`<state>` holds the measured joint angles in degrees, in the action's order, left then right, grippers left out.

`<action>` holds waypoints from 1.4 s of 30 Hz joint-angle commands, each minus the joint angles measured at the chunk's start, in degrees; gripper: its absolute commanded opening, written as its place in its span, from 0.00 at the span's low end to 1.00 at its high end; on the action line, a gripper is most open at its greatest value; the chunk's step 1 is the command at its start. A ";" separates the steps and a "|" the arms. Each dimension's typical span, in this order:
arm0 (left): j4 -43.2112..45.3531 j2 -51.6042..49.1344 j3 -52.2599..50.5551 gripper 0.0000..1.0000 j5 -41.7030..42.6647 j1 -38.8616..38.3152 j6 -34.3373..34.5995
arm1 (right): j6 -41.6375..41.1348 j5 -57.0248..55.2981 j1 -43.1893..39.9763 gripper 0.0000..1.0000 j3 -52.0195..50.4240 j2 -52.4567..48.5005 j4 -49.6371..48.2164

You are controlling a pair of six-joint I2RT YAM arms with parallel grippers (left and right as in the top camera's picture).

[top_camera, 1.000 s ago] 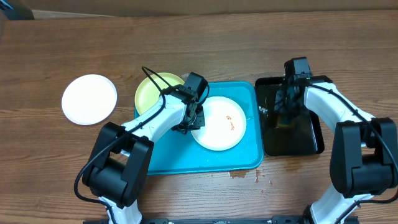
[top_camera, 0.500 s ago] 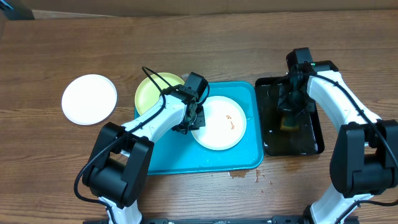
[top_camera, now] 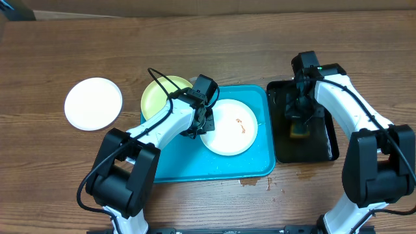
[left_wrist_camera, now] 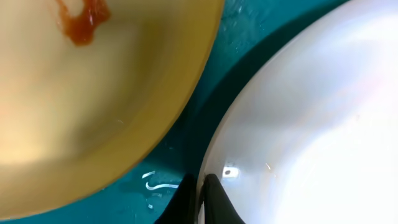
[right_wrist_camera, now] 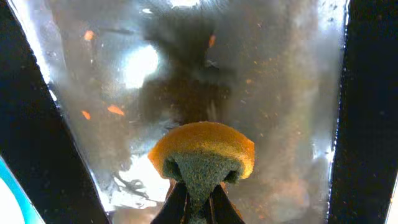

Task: Clean dirty plates on tray and stack at the side
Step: 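Lift the sponge with the right gripper and carry it over the white plate, then scrub the white plate surface with the sponge in the right gripper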

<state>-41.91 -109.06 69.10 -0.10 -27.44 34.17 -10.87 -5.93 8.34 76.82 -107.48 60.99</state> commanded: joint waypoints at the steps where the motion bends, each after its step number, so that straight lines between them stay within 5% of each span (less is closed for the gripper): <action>1: -2.93 -1.20 -0.83 0.04 1.75 -0.24 0.09 | 0.83 -0.66 -0.02 0.04 0.94 0.11 -0.15; 3: -3.52 -1.20 -0.83 0.07 3.10 -0.24 0.09 | 2.36 -0.72 -0.02 0.04 0.96 0.11 -0.13; 8: -2.01 -1.20 -0.81 0.34 1.22 -0.13 0.09 | 2.36 -2.40 -0.02 0.04 1.79 0.11 0.17; 10: -1.29 -1.20 -0.81 0.28 0.72 0.09 0.07 | 2.36 -2.43 -0.02 0.04 3.39 0.11 1.86; 12: -1.11 -1.20 -0.83 0.04 0.74 0.09 0.09 | 2.34 -2.43 -0.02 0.04 5.29 0.11 3.85; 23: -1.33 -1.20 -0.83 0.04 0.83 0.02 0.09 | 0.87 -5.66 3.28 0.04 10.69 0.11 9.55; 27: -1.33 -1.20 -0.83 0.06 0.79 0.02 0.09 | -4.44 -7.50 6.19 0.04 10.69 0.11 8.90; 42: -1.49 -1.20 -0.83 0.09 0.79 0.02 0.09 | -2.21 2.95 19.10 0.04 8.11 0.09 0.20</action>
<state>-43.24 -108.99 68.93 1.48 -27.35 34.33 -13.78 -3.75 25.15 85.97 -107.55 62.81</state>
